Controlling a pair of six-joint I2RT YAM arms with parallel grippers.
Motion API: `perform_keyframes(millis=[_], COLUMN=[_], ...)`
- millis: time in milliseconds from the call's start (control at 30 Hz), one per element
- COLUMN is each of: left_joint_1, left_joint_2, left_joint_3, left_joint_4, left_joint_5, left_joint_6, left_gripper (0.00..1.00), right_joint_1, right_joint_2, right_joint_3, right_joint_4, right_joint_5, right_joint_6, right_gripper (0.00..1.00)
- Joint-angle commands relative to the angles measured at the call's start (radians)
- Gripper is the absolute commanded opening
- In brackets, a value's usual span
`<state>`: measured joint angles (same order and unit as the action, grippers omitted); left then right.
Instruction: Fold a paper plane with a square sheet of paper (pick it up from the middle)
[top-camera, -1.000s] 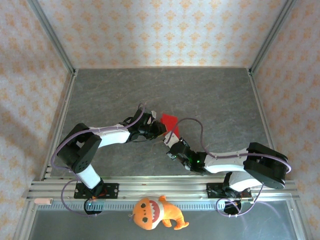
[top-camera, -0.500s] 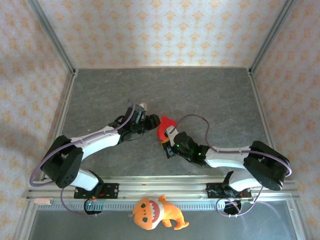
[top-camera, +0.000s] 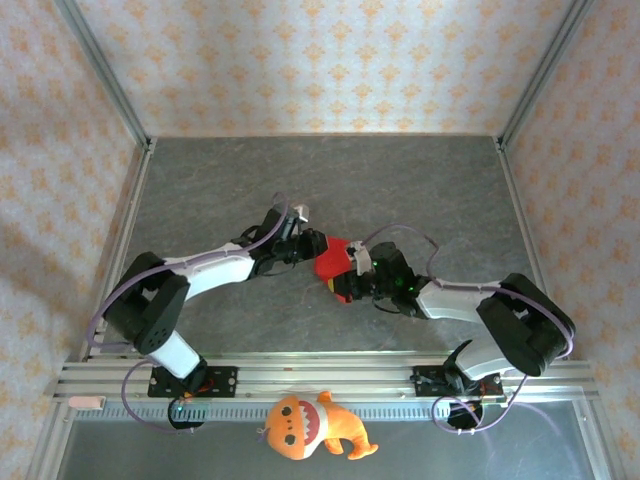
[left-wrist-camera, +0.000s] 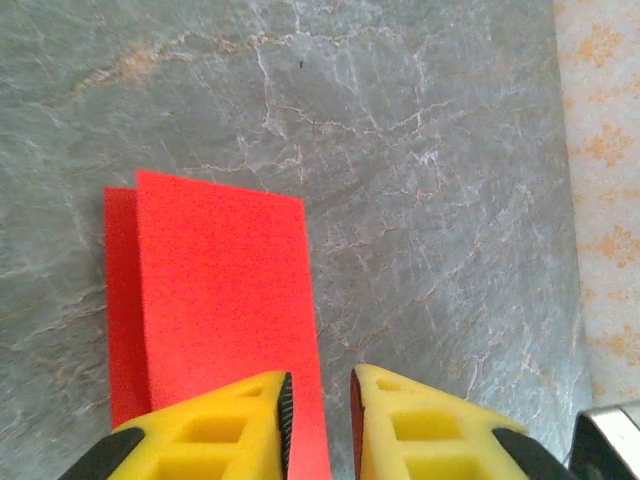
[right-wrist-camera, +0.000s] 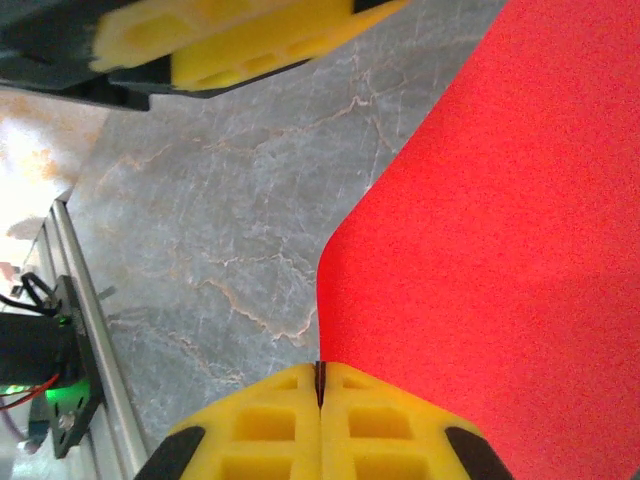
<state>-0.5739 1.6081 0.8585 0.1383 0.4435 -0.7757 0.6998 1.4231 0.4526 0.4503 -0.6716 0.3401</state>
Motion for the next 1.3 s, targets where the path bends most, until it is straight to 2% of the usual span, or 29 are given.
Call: perform_keyframes(millis=[0, 100, 167, 300, 500, 700, 800, 1267], left_joint_1=[0.003, 0.003, 0.001, -0.001, -0.023, -0.022, -0.026, -0.03], left_joint_2=[0.042, 0.083, 0.122, 0.195, 0.244, 0.276, 0.289, 0.353], left_joint_3=[0.063, 0.119, 0.157, 0.218, 0.228, 0.202, 0.19, 0.166], left_joint_4=[-0.049, -0.122, -0.141, -0.174, -0.22, -0.217, -0.228, -0.245], left_joint_5=[0.003, -0.06, -0.056, -0.054, -0.077, -0.079, -0.12, -0.13], left_joint_6=[0.035, 0.063, 0.078, 0.096, 0.131, 0.133, 0.136, 0.165], left_gripper=[0.21, 0.18, 0.16, 0.05, 0.0, 0.0, 0.0, 0.0], right_joint_1=[-0.008, -0.007, -0.007, -0.008, -0.009, -0.01, -0.009, -0.017], right_joint_2=[0.002, 0.007, 0.012, 0.019, 0.032, 0.058, 0.064, 0.084], right_joint_3=[-0.021, -0.016, -0.01, -0.004, 0.0, 0.017, 0.029, 0.075], right_joint_4=[0.023, 0.021, 0.02, 0.012, 0.004, -0.002, -0.016, -0.078], right_joint_5=[-0.063, -0.064, -0.076, -0.078, -0.062, -0.066, -0.055, -0.025], right_joint_6=[0.019, 0.016, 0.017, 0.012, 0.017, 0.018, 0.024, 0.006], right_gripper=[0.0, 0.0, 0.0, 0.0, 0.0, 0.0, 0.0, 0.0])
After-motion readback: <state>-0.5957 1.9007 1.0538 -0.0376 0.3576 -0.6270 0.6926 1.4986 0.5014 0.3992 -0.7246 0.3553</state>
